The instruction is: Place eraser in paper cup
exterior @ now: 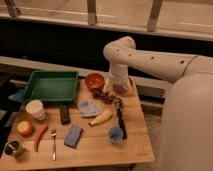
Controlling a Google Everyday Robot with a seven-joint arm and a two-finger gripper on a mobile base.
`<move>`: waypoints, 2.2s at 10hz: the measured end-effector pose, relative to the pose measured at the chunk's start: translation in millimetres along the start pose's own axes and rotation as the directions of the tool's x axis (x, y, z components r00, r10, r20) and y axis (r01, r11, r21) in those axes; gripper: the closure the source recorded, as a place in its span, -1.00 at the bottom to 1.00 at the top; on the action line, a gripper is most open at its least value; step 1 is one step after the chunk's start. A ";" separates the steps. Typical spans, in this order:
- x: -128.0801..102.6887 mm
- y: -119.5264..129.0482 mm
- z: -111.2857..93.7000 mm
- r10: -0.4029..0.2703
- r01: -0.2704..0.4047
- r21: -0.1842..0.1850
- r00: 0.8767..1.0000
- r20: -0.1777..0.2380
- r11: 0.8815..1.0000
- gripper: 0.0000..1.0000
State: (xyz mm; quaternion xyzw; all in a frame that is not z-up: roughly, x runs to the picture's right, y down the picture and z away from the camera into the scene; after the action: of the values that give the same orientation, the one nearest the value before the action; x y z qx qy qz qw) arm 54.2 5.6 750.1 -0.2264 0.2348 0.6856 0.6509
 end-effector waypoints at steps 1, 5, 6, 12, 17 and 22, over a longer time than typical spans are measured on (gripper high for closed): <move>0.3 27.7 -6.0 -0.033 0.033 -0.026 0.999 0.019 0.999 -0.60; 20.9 105.9 -24.8 -0.137 0.145 -0.126 0.988 0.071 0.981 -0.60; 20.1 103.1 -24.3 -0.134 0.142 -0.123 0.988 0.072 0.982 -0.60; 16.9 116.6 -17.6 -0.192 0.197 -0.080 0.980 0.058 0.977 -0.60; 28.9 223.0 19.1 -0.318 0.314 -0.152 0.948 -0.001 0.937 -0.60; 55.4 294.2 51.9 -0.426 0.413 -0.177 0.904 -0.041 0.893 -0.60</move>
State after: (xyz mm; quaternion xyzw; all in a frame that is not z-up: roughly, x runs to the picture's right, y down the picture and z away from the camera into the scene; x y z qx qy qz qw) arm -242.7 68.6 764.9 -0.3511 0.1485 0.5365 0.7529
